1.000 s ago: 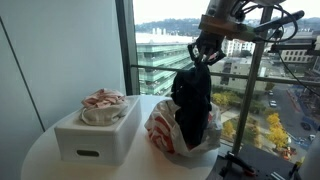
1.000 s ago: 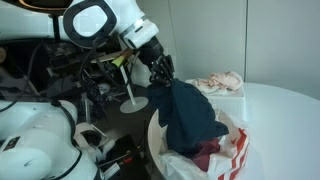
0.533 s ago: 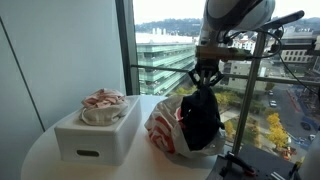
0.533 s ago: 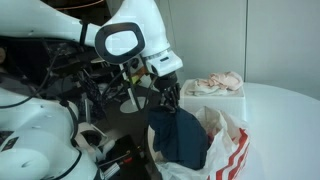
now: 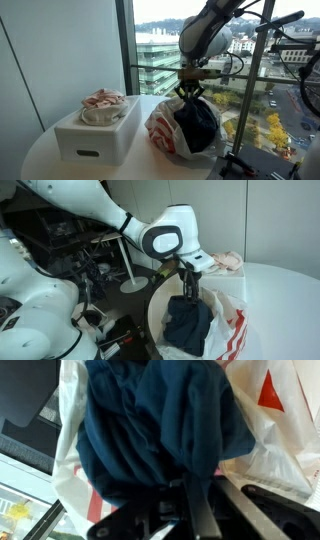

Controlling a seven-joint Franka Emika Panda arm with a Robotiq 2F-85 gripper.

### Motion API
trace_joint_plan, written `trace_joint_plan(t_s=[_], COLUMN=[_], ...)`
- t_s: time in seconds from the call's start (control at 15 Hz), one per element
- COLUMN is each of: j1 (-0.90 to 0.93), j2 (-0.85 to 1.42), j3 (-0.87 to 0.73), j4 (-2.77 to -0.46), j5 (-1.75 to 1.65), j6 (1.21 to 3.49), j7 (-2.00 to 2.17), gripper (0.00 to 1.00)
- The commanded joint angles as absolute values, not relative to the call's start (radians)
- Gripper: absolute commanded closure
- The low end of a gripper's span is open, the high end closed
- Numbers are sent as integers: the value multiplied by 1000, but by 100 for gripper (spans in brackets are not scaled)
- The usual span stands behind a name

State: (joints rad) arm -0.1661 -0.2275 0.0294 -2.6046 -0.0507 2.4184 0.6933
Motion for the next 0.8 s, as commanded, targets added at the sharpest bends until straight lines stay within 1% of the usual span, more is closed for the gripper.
trace_joint_plan(t_s=[0.0, 0.27, 0.73], j1=[-161, -133, -82], j2=[-79, 58, 275], j3=[26, -8, -50], j4=[-2442, -2322, -2225], j5=[-103, -64, -15], j6=[2446, 2425, 2475], j7=[721, 690, 675], gripper=[97, 97, 97])
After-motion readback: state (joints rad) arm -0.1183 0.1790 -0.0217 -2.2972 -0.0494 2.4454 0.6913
